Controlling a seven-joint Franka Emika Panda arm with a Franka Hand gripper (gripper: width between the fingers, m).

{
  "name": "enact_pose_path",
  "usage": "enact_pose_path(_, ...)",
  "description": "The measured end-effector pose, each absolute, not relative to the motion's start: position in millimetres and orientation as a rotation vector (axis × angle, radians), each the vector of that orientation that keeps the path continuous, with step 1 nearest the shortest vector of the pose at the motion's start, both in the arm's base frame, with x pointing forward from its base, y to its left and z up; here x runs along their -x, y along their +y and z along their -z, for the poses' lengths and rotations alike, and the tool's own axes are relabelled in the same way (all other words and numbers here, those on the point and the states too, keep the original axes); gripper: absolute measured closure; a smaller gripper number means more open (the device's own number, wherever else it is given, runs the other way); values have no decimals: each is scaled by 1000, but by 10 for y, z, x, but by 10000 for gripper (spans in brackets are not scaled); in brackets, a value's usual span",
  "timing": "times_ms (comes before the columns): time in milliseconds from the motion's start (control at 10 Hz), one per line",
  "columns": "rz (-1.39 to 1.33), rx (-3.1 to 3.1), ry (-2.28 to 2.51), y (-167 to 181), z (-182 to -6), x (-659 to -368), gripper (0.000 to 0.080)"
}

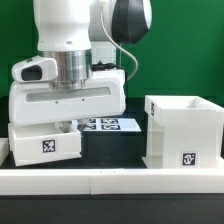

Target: Assemble drawer

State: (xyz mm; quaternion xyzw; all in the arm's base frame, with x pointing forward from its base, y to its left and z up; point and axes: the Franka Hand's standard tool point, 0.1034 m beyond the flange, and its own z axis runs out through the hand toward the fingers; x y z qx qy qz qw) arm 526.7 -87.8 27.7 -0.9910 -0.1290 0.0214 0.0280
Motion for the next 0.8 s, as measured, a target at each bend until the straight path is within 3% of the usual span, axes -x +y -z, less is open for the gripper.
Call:
enact_pose_path(300, -57, 2934, -1033, -752, -235, -5231, 726)
enact_pose_path(800, -78, 2744, -1479, -779, -208, -5211, 726)
